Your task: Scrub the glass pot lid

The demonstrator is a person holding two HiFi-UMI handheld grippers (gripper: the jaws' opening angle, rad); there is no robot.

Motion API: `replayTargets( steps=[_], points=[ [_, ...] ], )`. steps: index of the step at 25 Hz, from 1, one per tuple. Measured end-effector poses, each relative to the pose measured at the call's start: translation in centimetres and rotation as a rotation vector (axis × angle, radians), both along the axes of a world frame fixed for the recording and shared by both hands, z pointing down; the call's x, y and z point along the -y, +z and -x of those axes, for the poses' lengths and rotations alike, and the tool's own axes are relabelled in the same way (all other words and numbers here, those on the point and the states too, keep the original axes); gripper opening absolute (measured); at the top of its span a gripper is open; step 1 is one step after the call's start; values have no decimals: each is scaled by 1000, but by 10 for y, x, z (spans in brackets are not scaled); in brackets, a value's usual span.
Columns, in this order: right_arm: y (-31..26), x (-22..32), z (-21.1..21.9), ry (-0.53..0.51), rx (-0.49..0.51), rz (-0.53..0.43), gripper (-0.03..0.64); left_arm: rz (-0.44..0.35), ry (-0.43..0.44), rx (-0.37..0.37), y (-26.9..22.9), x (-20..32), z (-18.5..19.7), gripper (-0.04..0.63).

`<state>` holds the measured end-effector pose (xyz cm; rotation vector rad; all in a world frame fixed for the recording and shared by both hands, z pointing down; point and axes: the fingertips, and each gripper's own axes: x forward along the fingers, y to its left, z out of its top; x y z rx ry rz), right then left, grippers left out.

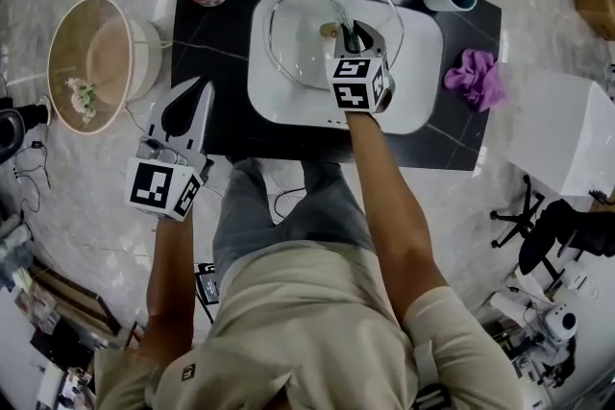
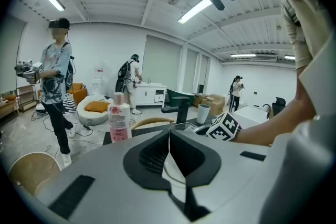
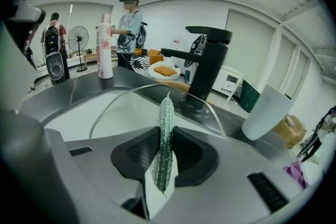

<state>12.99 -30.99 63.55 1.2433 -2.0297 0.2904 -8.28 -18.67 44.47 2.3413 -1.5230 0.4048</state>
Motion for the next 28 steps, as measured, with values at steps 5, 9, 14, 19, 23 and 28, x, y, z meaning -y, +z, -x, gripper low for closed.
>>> replayTargets(
  steps=[5,9,14,19,23,28],
  points=[
    [-6,5,-87,141,-39,-32,81,-6,58,-2,-1,15,-38,21],
    [-10,0,-130,212,-48,-47,83,-7,96,1,-3,23,-63,21],
    [-6,-8,-139,217,-39,-33,83,-10,121,4,-4,27,-79,21],
    [-6,-10,-138,221,-32,-28,83,-6,125,5,-4,25,-84,21],
    [-6,-10,-136,217,-41,-33,83,-4,116,2,-1,22,-79,21],
    [-7,-11,-132,217,-57,-36,83,-4,100,0,-1,17,-67,21]
  ],
)
